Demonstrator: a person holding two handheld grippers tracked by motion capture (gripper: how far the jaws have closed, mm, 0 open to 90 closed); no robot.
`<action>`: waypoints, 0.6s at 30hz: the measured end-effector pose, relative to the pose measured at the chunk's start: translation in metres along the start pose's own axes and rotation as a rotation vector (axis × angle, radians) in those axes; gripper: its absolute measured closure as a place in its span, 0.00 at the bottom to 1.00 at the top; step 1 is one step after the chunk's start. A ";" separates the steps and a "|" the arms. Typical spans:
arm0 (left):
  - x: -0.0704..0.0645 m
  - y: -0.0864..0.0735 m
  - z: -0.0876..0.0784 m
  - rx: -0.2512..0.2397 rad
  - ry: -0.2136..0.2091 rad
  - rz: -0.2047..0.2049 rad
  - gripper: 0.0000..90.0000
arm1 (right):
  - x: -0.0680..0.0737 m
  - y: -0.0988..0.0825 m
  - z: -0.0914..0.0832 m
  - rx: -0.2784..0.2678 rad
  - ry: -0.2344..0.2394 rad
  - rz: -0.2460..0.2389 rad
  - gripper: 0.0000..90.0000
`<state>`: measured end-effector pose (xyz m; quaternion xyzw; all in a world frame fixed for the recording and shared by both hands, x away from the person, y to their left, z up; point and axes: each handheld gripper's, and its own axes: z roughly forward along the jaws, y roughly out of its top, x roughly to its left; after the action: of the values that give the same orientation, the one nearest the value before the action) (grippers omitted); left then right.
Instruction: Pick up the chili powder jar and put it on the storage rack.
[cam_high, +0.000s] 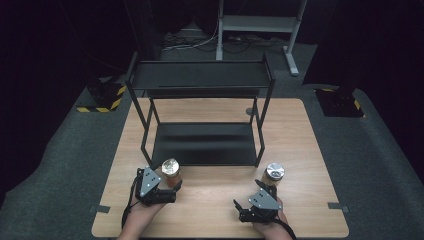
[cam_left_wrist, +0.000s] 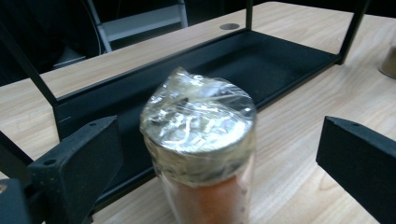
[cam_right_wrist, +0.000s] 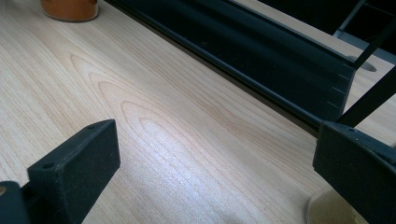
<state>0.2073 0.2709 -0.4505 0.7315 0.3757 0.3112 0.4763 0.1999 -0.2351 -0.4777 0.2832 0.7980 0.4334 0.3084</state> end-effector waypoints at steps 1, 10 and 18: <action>0.001 0.000 0.001 -0.001 0.001 -0.003 0.01 | 0.000 0.000 0.000 0.000 0.000 0.000 0.00; 0.008 -0.005 0.010 -0.017 -0.008 -0.036 0.01 | -0.001 -0.001 0.000 -0.008 0.007 -0.005 0.00; 0.008 -0.008 0.014 -0.025 0.014 -0.053 0.09 | 0.000 -0.001 0.000 -0.008 0.007 -0.021 0.00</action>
<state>0.2206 0.2730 -0.4624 0.7131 0.3943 0.3086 0.4908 0.1992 -0.2357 -0.4787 0.2722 0.8001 0.4345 0.3114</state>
